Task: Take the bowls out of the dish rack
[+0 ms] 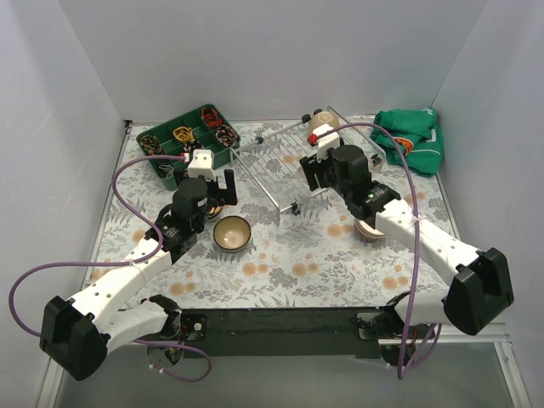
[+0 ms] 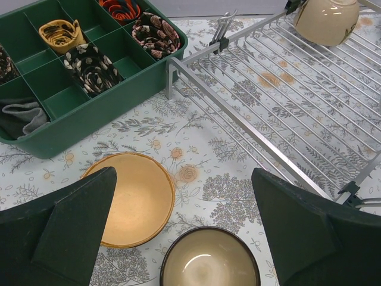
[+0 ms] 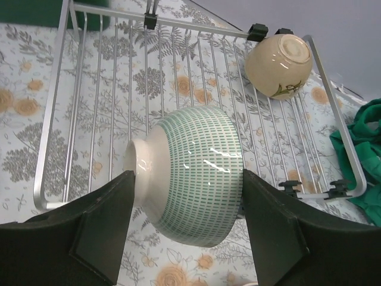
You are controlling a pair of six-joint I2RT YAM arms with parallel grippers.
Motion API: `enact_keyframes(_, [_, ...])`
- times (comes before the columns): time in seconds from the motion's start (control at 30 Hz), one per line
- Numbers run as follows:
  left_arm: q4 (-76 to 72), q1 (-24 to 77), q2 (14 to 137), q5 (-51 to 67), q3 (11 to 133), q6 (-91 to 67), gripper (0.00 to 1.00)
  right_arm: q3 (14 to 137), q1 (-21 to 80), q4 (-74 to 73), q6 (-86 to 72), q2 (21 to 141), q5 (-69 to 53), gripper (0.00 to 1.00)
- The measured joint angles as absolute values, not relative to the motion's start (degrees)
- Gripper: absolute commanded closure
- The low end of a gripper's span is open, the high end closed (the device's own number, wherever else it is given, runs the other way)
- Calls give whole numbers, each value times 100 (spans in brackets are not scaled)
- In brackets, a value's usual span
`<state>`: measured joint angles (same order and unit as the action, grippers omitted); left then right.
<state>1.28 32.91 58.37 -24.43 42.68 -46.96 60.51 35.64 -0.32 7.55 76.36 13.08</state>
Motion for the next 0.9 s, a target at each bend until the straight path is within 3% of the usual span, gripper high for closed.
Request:
enact_keyframes(0.5, [237,3291,5839,-2091,4276,-4895,2,4831,5382,-639,1994,6263,2762,99])
enact_keyframes(0.9, [1072,3291,6016,-812,4779,-5924,2,3940,7035,-106,2877,6272,4060,99])
